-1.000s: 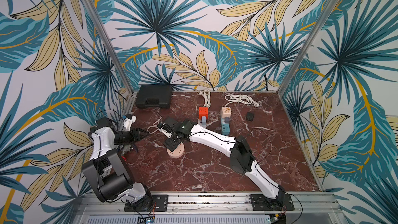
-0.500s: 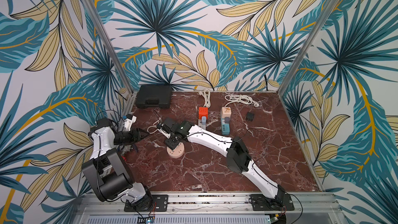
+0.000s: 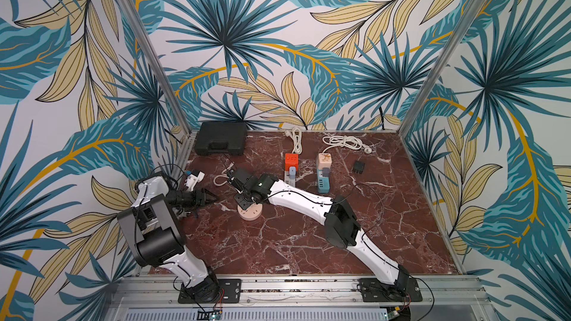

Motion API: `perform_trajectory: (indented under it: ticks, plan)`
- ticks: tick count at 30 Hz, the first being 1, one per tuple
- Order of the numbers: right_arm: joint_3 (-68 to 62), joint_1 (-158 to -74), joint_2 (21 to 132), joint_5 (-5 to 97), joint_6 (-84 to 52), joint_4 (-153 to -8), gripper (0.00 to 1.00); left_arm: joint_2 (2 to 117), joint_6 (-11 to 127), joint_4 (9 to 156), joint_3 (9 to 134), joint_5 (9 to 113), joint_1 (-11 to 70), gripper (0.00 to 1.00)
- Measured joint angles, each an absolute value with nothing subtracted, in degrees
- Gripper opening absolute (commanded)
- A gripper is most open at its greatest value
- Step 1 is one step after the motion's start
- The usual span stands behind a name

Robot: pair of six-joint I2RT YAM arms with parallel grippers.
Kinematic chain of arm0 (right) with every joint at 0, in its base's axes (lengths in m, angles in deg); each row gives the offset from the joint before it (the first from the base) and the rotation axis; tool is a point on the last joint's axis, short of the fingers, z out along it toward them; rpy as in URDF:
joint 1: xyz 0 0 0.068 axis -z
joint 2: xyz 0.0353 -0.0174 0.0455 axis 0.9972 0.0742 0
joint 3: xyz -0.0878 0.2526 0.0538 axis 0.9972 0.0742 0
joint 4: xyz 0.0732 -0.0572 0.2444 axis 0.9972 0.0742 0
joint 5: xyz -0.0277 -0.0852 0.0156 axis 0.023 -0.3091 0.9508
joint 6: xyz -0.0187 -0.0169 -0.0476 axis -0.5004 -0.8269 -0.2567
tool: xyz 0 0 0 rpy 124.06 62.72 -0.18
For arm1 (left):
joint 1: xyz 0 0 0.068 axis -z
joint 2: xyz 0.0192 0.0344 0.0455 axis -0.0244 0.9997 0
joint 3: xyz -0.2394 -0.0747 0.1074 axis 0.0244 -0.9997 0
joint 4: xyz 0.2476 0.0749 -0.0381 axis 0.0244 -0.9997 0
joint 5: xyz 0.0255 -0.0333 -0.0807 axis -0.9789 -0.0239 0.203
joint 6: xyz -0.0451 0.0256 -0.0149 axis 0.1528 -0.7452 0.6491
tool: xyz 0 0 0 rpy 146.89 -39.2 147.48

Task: Pull the plug off the socket
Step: Remove the plug from the socket.

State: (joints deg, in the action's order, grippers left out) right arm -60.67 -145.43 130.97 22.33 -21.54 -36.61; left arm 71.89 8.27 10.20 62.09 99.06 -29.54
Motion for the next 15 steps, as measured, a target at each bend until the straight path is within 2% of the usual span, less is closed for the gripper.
perform_trajectory:
  ticks: [3,7,8,9,15]
  plan:
    - [-60.7,-145.4,131.0,20.2,-18.5,-37.7,0.23,73.1,7.4,9.2,62.4,97.9,-26.8,0.33]
    - [-60.6,-145.4,131.0,19.1,-15.7,-39.2,0.22,76.3,6.9,8.2,63.1,97.1,-24.8,0.06]
    - [-60.6,-145.4,131.0,19.0,-15.4,-39.5,0.22,77.3,6.8,8.2,63.3,96.9,-24.6,0.03]
    - [-60.7,-145.4,131.0,18.9,-15.0,-39.6,0.22,78.3,6.7,8.1,63.5,96.9,-24.3,0.00]
    - [-61.1,-145.4,131.2,19.1,-13.7,-39.7,0.22,81.9,6.8,8.1,64.1,96.7,-21.9,0.00]
